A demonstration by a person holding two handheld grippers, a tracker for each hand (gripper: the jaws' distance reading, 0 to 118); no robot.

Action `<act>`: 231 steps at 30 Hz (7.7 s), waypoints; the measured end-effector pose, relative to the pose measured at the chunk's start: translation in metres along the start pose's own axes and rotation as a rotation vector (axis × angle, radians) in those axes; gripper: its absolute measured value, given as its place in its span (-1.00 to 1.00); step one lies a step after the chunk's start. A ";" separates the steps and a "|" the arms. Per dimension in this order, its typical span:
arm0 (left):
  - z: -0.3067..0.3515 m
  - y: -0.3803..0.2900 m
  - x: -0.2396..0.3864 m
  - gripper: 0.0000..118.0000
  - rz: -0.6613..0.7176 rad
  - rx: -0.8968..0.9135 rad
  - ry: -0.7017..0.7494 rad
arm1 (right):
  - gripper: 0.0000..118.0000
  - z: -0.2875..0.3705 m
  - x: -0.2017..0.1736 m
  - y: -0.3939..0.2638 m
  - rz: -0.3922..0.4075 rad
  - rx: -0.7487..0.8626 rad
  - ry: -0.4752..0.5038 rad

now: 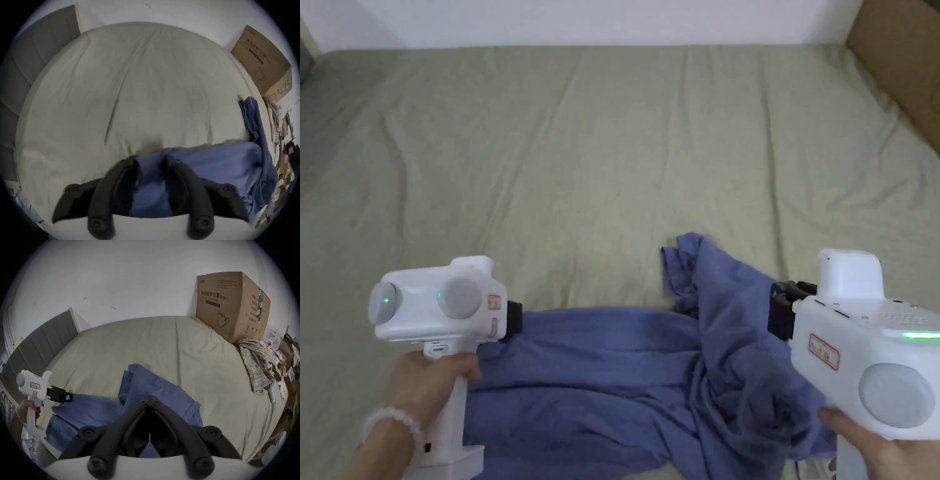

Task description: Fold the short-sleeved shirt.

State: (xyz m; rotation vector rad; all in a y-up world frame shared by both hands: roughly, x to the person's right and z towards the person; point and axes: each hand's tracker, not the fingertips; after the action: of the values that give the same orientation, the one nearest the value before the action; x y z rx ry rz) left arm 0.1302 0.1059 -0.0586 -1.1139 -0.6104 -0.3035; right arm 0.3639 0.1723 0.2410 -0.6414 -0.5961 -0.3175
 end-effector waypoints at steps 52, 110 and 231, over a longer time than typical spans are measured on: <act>0.224 0.101 -0.037 -0.92 -0.043 0.424 0.108 | -0.92 0.046 0.117 0.230 -0.091 0.016 0.020; -0.078 0.286 -0.049 -0.92 -0.177 0.250 0.362 | -0.92 -0.268 0.081 0.279 -0.176 -0.277 -0.093; 0.086 -0.090 -0.103 -0.91 -0.054 0.212 0.057 | -0.93 -0.018 0.094 -0.061 -0.110 -0.381 -0.058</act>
State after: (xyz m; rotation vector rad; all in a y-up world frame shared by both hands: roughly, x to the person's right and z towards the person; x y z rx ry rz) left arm -0.0249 0.1381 -0.0280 -0.8840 -0.6078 -0.3084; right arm 0.4180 0.1049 0.3147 -0.9883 -0.6328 -0.5238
